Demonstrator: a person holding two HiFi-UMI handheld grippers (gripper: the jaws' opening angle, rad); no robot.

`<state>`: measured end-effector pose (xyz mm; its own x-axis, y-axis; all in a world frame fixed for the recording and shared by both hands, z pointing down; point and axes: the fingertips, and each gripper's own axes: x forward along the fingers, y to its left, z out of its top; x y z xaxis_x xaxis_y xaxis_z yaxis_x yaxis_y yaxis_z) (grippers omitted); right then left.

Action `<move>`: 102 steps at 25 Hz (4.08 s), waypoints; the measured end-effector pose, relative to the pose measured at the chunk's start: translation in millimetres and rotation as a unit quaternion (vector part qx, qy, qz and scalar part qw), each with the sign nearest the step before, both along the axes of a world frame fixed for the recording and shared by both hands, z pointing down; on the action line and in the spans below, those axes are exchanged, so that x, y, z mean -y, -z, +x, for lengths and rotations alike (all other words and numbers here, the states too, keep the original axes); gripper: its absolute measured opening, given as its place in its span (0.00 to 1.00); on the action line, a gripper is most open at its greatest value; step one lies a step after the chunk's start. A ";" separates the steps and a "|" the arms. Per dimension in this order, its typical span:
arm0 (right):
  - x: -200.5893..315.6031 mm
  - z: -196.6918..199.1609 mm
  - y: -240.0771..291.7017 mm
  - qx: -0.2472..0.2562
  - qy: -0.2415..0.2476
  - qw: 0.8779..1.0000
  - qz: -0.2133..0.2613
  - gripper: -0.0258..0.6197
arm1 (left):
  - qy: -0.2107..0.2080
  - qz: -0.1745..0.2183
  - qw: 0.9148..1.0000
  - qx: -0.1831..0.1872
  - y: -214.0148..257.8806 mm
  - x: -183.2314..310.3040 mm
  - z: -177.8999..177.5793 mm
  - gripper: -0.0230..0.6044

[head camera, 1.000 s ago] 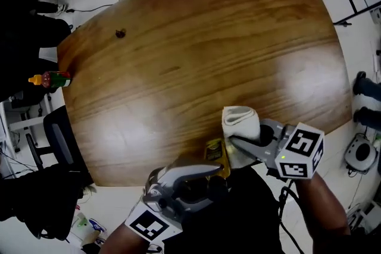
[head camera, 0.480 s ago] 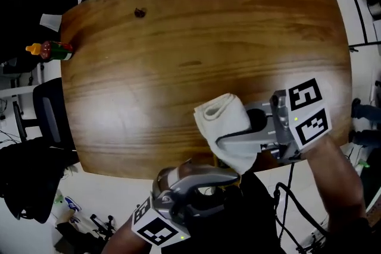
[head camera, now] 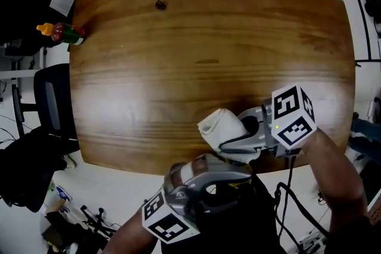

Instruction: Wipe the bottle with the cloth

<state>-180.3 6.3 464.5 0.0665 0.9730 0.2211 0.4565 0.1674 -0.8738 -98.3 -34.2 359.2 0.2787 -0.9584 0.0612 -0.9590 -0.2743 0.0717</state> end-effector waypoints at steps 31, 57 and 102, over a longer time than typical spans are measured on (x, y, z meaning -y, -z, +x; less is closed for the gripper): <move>16.8 -13.0 -50.4 0.206 0.010 0.937 0.281 0.15 | -0.014 -0.001 1.000 0.017 -7.8 -1.3 0.2 0.30; 22.0 37.9 152.1 0.370 -0.389 0.775 0.334 0.15 | -0.031 0.005 0.999 0.010 -48.0 0.5 -4.3 0.30; 43.6 202.3 139.5 0.152 -0.677 0.683 0.227 0.15 | 0.011 -0.115 0.992 -0.042 -64.6 -76.0 -8.0 0.40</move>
<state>21.9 -37.3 325.0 -0.9428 -0.0775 0.3242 -0.2378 0.8380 -0.4911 -106.3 41.9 423.8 0.2710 -0.9279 0.2561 -0.9527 -0.2206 0.2091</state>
